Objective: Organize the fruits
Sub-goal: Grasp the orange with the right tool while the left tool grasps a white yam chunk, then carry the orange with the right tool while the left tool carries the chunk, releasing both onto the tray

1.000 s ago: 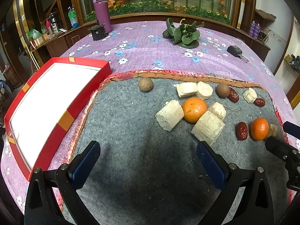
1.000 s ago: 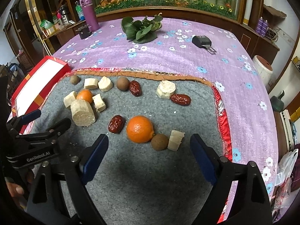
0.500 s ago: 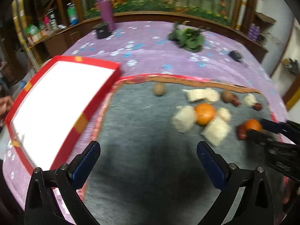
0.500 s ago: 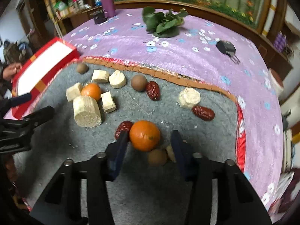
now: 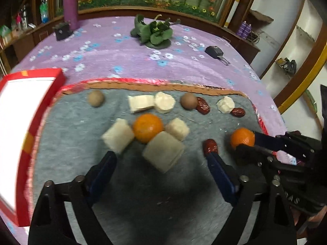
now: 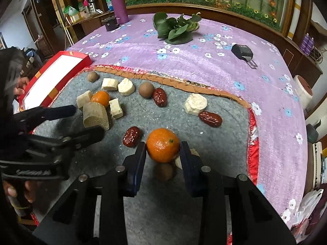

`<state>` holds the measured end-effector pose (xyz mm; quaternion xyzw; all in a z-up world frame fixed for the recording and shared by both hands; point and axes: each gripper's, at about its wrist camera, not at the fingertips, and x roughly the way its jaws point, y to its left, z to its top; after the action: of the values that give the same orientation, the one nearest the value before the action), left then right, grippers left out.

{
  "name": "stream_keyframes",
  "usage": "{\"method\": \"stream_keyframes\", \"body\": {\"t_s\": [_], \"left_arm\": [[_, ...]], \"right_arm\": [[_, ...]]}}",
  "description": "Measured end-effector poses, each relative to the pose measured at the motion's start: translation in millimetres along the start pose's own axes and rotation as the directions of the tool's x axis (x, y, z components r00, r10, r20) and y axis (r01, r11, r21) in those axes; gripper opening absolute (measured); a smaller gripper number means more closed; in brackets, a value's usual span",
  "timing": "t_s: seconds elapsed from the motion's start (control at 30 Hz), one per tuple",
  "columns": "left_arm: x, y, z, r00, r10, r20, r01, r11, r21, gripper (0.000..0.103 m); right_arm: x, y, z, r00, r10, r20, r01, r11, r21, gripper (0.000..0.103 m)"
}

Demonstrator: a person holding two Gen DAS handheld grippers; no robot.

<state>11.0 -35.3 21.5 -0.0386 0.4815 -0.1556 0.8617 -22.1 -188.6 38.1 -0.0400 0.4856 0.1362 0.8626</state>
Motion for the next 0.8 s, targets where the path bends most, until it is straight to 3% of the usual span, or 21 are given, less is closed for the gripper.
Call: {"method": "stream_keyframes", "body": {"t_s": [0.1, 0.2, 0.23, 0.4, 0.8], "left_arm": [[5.4, -3.0, -0.7, 1.0, 0.009, 0.002, -0.009, 1.0, 0.002, 0.082], [9.8, -3.3, -0.6, 1.0, -0.01, -0.008, 0.011, 1.0, 0.011, 0.046], [7.8, -2.8, -1.2, 1.0, -0.012, 0.001, 0.012, 1.0, 0.014, 0.043], [4.6, 5.4, -4.2, 0.998, -0.055, 0.009, 0.055, 0.998, -0.002, 0.043], [-18.7, -3.2, -25.2, 0.998, -0.037, 0.048, 0.034, 0.997, 0.07, 0.043]], "right_arm": [[-2.2, -4.4, -1.4, 1.0, 0.01, 0.007, -0.01, 1.0, 0.003, 0.035], [-2.8, -7.3, -1.3, 1.0, 0.024, 0.013, -0.025, 1.0, 0.017, 0.035], [-3.2, -8.0, -1.6, 0.999, 0.029, 0.015, -0.029, 0.999, 0.019, 0.035], [-4.8, -10.6, -3.8, 0.998, 0.052, 0.03, -0.053, 0.998, 0.034, 0.035], [-25.4, -6.7, -21.0, 0.994, 0.093, 0.057, -0.096, 0.994, 0.054, 0.035]]}}
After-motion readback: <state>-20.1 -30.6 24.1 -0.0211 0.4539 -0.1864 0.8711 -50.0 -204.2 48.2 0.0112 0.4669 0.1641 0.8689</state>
